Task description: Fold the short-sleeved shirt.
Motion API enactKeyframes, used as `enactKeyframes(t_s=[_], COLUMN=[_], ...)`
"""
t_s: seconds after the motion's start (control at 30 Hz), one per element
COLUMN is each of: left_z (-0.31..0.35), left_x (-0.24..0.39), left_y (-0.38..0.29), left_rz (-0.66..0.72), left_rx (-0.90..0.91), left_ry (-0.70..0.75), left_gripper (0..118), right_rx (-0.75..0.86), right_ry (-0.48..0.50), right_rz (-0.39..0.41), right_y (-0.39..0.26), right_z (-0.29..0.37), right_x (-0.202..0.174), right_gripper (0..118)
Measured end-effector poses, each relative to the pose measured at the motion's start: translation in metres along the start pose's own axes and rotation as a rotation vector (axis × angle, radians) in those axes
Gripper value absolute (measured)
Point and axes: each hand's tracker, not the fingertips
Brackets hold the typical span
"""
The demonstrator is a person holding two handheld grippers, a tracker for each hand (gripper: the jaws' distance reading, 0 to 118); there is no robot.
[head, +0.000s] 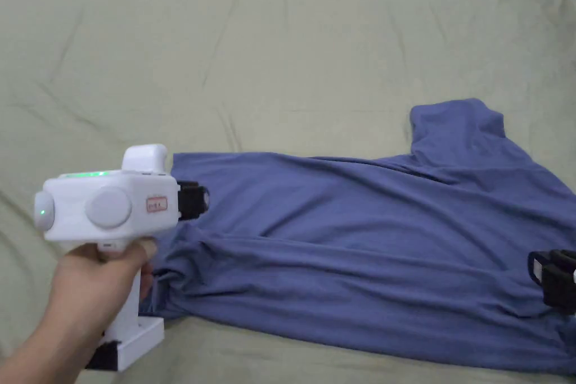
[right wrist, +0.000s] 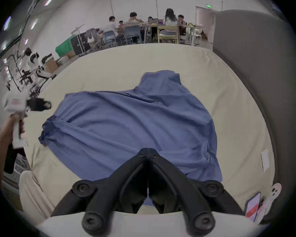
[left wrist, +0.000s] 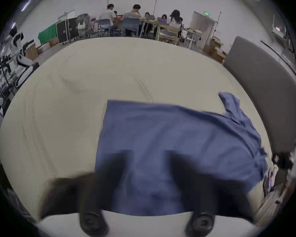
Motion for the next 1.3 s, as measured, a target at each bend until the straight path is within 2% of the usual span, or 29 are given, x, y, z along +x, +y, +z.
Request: enactKeyframes(t_s=[0.03,0.07,0.17,0.27,0.3,0.33,0.37,0.4,0.43,0.47,0.53,0.57,0.6,0.63,0.67,0.7,0.73,0.83,0.87,0.9,0.93,0.97,1.0,1.07,1.1,1.13,1.2,1.3], left_z=[-0.025,-0.044,-0.09,-0.116,-0.12,-0.117,-0.113,-0.104,-0.093,-0.087,-0.09,-0.086,-0.081,-0.077,-0.074,-0.071,-0.068,-0.056,-0.056,-0.052,-0.052,-0.053,-0.052,-0.039,-0.038,-0.037,-0.03,-0.018], left_x=[-0.004,-0.007,-0.003,0.009,0.014,0.019,0.017,0.021,0.026,0.027,0.03,0.032,0.033,0.023,0.023,0.023,0.023,0.024,0.025,0.022,0.023,0.025,0.025,0.03,0.031,0.03,0.028,0.024], left_y=[0.016,0.026,0.047,0.033,0.031,0.029,0.029,0.032,0.037,0.04,0.049,0.051,0.052,0.061,0.062,0.062,0.061,0.059,0.056,0.059,0.057,0.056,0.053,0.05,0.048,0.045,0.046,0.041], left_rz=[-0.003,-0.008,-0.075,-0.15,-0.169,-0.177,-0.149,-0.114,-0.117,-0.111,-0.095,-0.082,-0.077,-0.083,-0.095,-0.105,-0.106,-0.109,-0.113,-0.123,-0.133,-0.137,-0.137,-0.138,-0.139,-0.134,-0.132,-0.127], left_rx=[-0.051,-0.098,-0.16,-0.175,-0.188,-0.172,-0.138,-0.093,-0.04,-0.005,-0.086,-0.087,-0.067,-0.064,-0.06,-0.06,-0.057,-0.052,-0.047,-0.039,-0.044,-0.053,-0.049,-0.04,-0.041,-0.038,-0.035,-0.027], left_ry=[0.037,0.05,0.163,0.267,0.257,0.233,0.191,0.152,0.156,0.115,0.084,0.051,0.051,0.056,0.065,0.064,0.058,0.053,0.052,0.049,0.057,0.066,0.065,0.066,0.066,0.059,0.065,0.048], left_gripper=[76,118,118,118,116,109,89,47,0,0,0,0,0,0,0,0,0,0,0,0,0,0,0,0,0,0,0,0], right_rx=[-0.001,0.006,-0.01,-0.026,-0.035,-0.045,-0.056,-0.063,-0.062,-0.059,-0.049,-0.04,-0.037,-0.055,-0.081,-0.116,-0.079,-0.22,-0.282,-0.339,-0.357,-0.375,-0.35,-0.289,-0.253,-0.232,-0.197,-0.167], right_ry=[0.007,0.001,-0.001,-0.034,-0.043,-0.056,-0.068,-0.082,-0.092,-0.095,-0.102,-0.09,-0.065,-0.045,-0.042,-0.019,-0.011,-0.115,-0.126,-0.131,-0.149,-0.153,-0.141,-0.166,-0.123,-0.1,-0.051,-0.017], right_rz=[-0.012,-0.016,-0.044,-0.056,-0.057,-0.053,-0.049,-0.038,-0.024,-0.018,-0.02,-0.03,-0.04,-0.076,-0.082,-0.095,-0.099,-0.08,-0.077,-0.08,-0.094,-0.098,-0.092,-0.032,0.002,0.056,0.101,0.082], right_y=[0.0,-0.003,-0.007,-0.011,-0.011,-0.009,-0.005,0.001,0.009,0.017,0.046,0.06,0.076,0.094,0.109,0.124,0.131,0.142,0.149,0.147,0.141,0.138,0.134,0.137,0.14,0.143,0.146,0.145], right_z=[0.0,0.006,0.007,0.008,0.006,0.004,0.002,-0.002,-0.007,-0.015,-0.037,-0.048,-0.062,-0.079,-0.097,-0.118,-0.136,-0.204,-0.187,-0.197,-0.202,-0.205,-0.21,-0.191,-0.182,-0.171,-0.145,-0.1], right_x=[0.003,-0.001,0.006,0.016,0.023,0.029,0.034,0.04,0.046,0.056,0.075,0.084,0.093,0.103,0.109,0.116,0.115,0.116,0.113,0.113,0.112,0.111,0.113,0.105,0.102,0.096,0.09,0.093], right_gripper=[3,3,3,3,3,3,3,3,3,3,3,18,53,102,118,118,118,118,116,105,105,97,88,69,25,2,2,2])
